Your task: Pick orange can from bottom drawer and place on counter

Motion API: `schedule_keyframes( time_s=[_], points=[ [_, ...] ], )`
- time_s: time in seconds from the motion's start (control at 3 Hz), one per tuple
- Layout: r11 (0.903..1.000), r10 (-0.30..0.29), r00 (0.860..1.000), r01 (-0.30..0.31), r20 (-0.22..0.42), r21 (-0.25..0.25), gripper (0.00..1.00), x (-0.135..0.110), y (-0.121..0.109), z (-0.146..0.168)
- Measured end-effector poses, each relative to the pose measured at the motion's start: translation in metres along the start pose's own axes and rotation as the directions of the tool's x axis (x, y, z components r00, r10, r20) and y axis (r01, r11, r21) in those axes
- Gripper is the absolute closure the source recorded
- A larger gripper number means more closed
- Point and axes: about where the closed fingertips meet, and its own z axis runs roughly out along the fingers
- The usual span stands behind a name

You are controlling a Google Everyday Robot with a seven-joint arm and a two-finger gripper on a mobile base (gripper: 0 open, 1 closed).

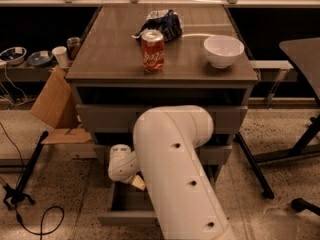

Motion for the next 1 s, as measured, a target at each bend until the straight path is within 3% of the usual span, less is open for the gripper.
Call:
schedule_keyframes(
  time_s=[0.33,0.67,1.0],
  points=[
    [0.9988,-0.013,1.000,0.014,0.023,-0.047,0.00,0.006,0.004,0.032],
    [0.9915,-0.024,0.999,0.028,0.030,-0.127,0.00,0.004,0.027,0.064],
    [0.9769,-0.006,1.000,0.012,0.030,-0.213,0.00,-0.001,0.069,0.105]
  ],
)
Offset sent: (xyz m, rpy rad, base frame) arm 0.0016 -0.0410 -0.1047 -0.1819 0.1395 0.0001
